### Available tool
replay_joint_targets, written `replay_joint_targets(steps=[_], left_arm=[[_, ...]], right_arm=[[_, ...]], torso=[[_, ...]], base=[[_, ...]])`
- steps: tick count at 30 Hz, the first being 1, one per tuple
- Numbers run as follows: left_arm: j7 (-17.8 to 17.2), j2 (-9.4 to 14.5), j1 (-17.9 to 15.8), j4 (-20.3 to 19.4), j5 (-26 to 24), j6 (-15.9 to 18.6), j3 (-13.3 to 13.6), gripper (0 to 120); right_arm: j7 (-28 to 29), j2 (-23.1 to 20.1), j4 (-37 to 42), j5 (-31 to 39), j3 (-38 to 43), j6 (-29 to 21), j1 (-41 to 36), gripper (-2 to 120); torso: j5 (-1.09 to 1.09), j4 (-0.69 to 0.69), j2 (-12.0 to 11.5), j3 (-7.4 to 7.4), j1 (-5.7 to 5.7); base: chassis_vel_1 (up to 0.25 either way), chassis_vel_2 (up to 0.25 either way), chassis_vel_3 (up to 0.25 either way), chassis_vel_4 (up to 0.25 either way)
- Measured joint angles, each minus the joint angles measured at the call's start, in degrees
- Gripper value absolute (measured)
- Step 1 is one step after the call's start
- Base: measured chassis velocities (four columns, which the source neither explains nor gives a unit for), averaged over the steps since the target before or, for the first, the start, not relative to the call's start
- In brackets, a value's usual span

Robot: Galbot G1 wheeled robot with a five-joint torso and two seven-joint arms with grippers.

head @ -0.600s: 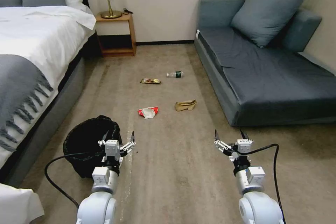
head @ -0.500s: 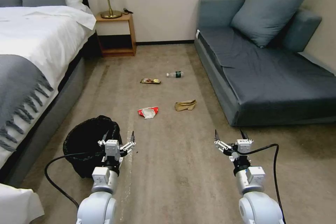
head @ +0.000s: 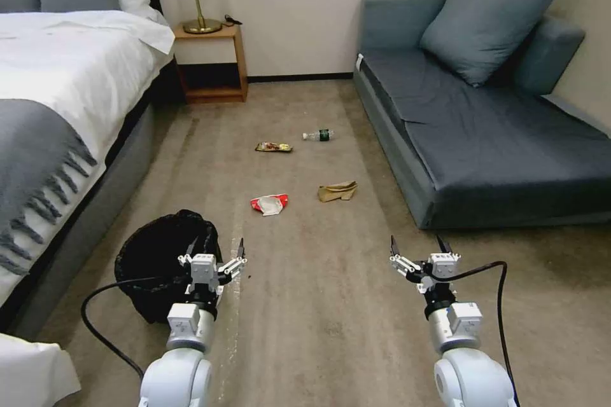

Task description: Pick up the trash bin, then pick up the garbage on the floor and place it into the trash bin.

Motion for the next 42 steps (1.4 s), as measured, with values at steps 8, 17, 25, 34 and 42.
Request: replay_joint_targets(steps=[8,17,25,34,42], left_arm=[[-1.73,1.52,-0.79,-1.83,-4.15,1.31,-1.62,100],[-5.76,4.77,-2.41,-5.76,-13.31,4.34,-5.05,100],[-10.81,8.83,-4.62,-10.78,-25.19,8.14,-9.71,100],[-14.07,11.94,-5.81,-12.58,-33.64,11.53,-13.9,100],[-15.28,14.26,-6.33,-8.79,-35.28,13.43,-15.17,98]], right_arm=[[-0.11,0.48,4.98,3.16,-0.82,-2.05,-4.37,100],[-1.42,0.86,14.42,11.23,-2.23,-6.62,-13.15,100],[-1.65,0.61,13.05,11.29,-2.65,-6.7,-11.89,100],[-1.23,-0.09,11.49,11.46,-2.25,-6.6,-10.31,100],[-0.57,-0.06,10.18,11.26,-2.7,-6.09,-9.25,100]], torso=[[0.0,0.01,0.0,0.0,0.0],[-0.04,0.0,0.0,0.0,0.0],[-0.02,0.0,0.0,0.0,0.0],[-0.01,0.01,0.0,0.0,0.0],[-0.01,0.0,0.0,0.0,0.0]], base=[[0.0,0.0,0.0,0.0],[0.0,0.0,0.0,0.0],[0.0,0.0,0.0,0.0],[0.0,0.0,0.0,0.0],[0.0,0.0,0.0,0.0]])
